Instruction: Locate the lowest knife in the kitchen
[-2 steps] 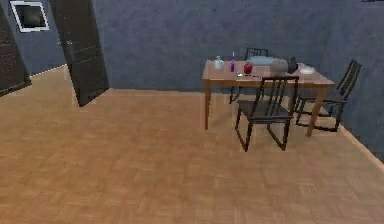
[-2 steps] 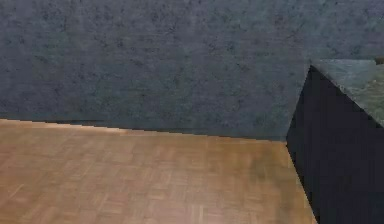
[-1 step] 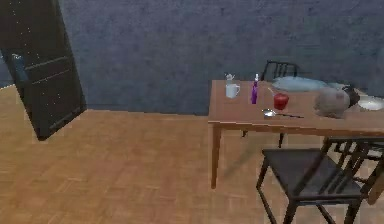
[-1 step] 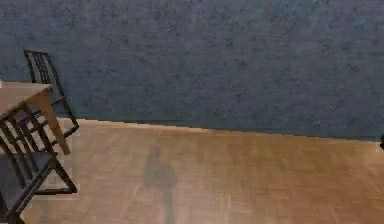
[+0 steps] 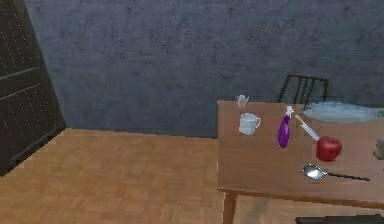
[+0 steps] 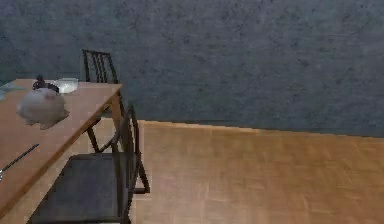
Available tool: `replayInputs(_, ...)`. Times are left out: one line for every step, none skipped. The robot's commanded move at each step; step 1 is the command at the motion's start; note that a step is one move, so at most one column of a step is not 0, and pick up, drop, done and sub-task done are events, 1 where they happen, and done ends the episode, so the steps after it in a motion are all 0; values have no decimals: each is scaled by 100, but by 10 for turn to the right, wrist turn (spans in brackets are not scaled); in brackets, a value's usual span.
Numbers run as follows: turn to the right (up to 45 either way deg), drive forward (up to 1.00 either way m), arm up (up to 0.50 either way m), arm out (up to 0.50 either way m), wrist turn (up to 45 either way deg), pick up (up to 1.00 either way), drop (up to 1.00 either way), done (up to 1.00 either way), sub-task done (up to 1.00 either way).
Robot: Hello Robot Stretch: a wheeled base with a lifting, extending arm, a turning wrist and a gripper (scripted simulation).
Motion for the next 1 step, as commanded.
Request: replayInputs(300,0,0,0,0,0,0,0,0)
